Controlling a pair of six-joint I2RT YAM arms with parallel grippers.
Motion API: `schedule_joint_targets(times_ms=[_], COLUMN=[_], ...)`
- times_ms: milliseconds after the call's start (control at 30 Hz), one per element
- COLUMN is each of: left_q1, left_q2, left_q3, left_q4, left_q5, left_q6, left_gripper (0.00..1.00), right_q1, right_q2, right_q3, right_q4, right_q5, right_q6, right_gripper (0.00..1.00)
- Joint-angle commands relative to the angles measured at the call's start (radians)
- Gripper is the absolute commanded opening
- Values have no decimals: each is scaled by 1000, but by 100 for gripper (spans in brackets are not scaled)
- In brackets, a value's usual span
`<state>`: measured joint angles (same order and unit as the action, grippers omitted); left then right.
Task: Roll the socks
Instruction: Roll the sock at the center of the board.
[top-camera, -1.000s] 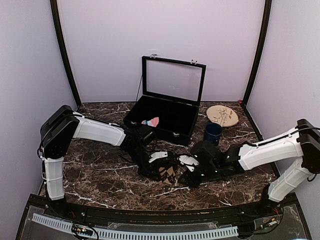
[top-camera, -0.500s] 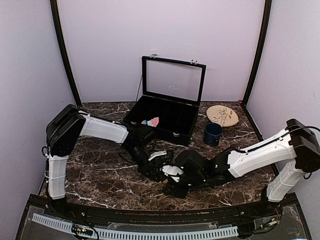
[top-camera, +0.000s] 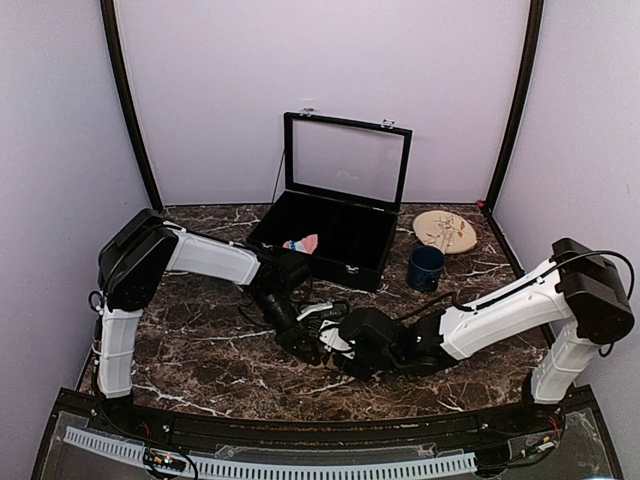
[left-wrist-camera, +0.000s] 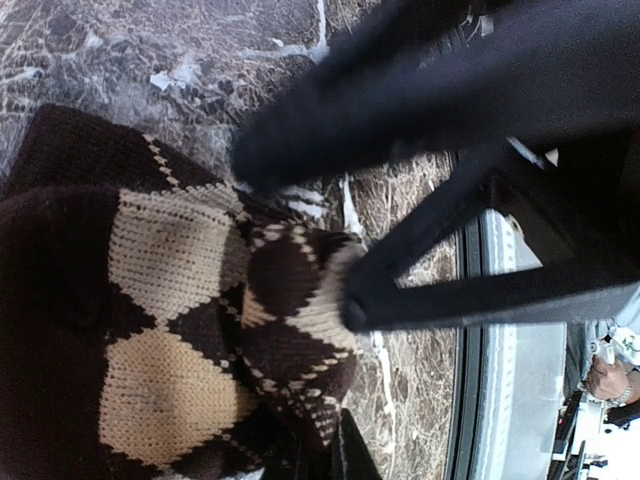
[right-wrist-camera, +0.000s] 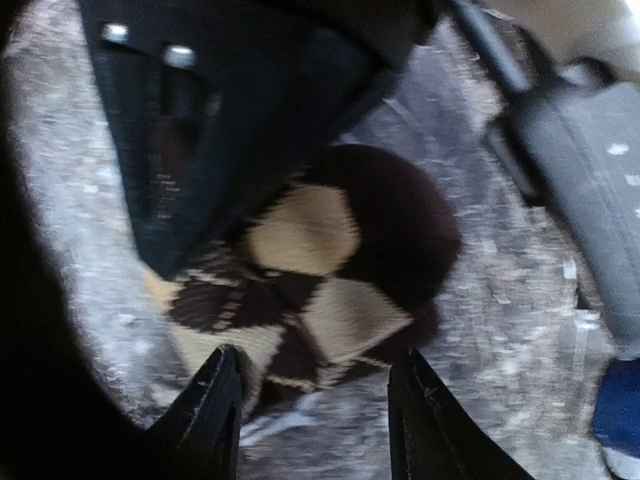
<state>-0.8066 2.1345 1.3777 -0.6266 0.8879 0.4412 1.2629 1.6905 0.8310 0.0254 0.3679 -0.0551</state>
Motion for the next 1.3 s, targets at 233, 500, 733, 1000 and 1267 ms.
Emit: schedule_joint_targets(times_ms=[233,500,733,1000,1267], left_q1=[12,14,14,15,14], left_q2=[35,43,60,67,68], left_q3=[16,21,36,44,42], left_q4=[-72,-80,-98,-112,-116], left_q5=[1,3,10,17,19], left_q6=[30,31,37,43,45], left_gripper=[4,4,3,3,3], right_q1=[2,42,75,75,50], right_q2=[-41,-158,-126,-50,15], right_q3=[12,11,33,40,74], right_q4=[26,-64,-166,-123,-102], right_q5=[109,10,-118,-86,-97], right_q6=[-142,-85,-54,-83,-123], right_gripper=[49,52,53,53,54])
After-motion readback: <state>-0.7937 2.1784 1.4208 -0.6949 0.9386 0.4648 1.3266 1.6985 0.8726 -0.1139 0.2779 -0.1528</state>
